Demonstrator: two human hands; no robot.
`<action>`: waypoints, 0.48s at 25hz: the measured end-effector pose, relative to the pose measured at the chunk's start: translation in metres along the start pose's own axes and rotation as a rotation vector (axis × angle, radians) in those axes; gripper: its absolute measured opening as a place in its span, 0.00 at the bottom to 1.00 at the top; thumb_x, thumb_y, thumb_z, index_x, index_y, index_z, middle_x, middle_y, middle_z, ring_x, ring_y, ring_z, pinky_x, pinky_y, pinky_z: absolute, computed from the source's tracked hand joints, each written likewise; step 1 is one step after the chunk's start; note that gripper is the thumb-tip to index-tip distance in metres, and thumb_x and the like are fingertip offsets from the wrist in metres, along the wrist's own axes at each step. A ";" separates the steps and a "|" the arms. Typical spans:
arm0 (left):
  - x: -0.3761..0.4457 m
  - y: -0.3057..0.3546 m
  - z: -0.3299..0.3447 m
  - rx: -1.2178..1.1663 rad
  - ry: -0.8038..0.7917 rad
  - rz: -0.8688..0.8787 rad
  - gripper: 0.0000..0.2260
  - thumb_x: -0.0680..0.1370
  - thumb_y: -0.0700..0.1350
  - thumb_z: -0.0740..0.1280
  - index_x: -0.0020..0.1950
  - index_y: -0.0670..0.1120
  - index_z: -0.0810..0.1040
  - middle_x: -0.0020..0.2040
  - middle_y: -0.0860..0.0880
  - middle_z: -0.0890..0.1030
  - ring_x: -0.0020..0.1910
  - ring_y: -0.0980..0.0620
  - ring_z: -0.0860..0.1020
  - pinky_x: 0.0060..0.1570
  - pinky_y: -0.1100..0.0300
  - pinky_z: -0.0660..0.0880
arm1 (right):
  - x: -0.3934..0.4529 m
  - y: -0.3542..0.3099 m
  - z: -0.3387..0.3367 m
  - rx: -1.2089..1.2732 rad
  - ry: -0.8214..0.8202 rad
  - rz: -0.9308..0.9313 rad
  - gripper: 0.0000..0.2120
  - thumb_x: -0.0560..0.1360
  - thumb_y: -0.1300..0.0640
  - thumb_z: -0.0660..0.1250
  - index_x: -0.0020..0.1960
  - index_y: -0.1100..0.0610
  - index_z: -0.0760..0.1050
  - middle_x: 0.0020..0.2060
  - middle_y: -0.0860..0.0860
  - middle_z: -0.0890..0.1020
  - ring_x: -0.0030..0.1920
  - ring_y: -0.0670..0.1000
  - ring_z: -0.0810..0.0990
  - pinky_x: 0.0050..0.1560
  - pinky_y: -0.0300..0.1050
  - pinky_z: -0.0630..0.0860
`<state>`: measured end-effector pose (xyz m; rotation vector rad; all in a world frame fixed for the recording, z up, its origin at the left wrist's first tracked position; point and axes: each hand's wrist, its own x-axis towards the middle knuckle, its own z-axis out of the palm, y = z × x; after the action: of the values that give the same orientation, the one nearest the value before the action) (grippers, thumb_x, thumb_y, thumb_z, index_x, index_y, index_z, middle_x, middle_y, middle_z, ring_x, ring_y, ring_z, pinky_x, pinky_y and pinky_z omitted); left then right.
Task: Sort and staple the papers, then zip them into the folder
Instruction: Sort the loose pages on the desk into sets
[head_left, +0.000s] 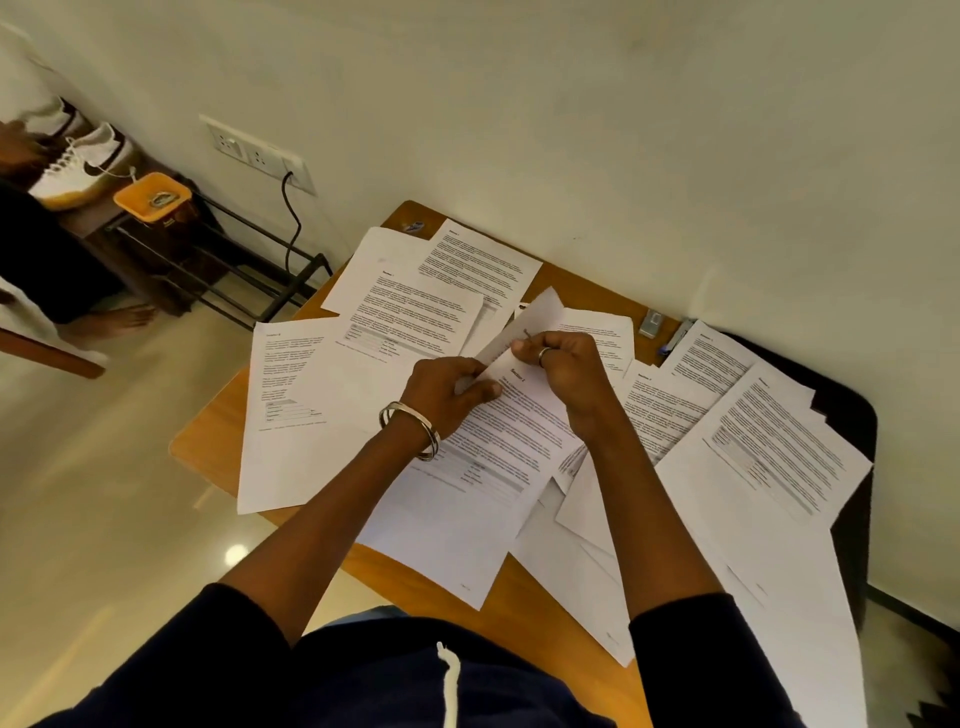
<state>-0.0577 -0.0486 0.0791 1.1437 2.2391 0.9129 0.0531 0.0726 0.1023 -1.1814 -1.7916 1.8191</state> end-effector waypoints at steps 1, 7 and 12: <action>-0.001 0.003 0.001 0.000 -0.003 -0.015 0.14 0.76 0.51 0.67 0.54 0.42 0.81 0.45 0.46 0.81 0.41 0.52 0.74 0.35 0.74 0.63 | -0.002 -0.001 0.000 0.012 -0.006 0.013 0.05 0.74 0.58 0.70 0.43 0.60 0.82 0.43 0.55 0.85 0.44 0.56 0.84 0.53 0.54 0.80; -0.005 0.007 0.001 -0.022 -0.027 -0.023 0.12 0.76 0.50 0.67 0.50 0.42 0.82 0.39 0.46 0.79 0.38 0.50 0.74 0.33 0.69 0.65 | -0.008 -0.002 0.001 0.027 0.008 0.032 0.04 0.73 0.59 0.71 0.41 0.58 0.82 0.42 0.54 0.85 0.42 0.55 0.84 0.47 0.47 0.81; -0.008 0.004 -0.003 -0.073 -0.030 -0.029 0.11 0.75 0.49 0.69 0.45 0.41 0.82 0.37 0.43 0.81 0.36 0.46 0.76 0.34 0.66 0.69 | -0.010 -0.001 0.004 0.037 -0.063 0.053 0.07 0.74 0.54 0.70 0.44 0.58 0.83 0.42 0.53 0.86 0.41 0.55 0.85 0.47 0.49 0.82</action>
<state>-0.0529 -0.0541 0.0849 1.0823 2.1748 0.9519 0.0562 0.0630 0.1060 -1.1808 -1.7687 1.9305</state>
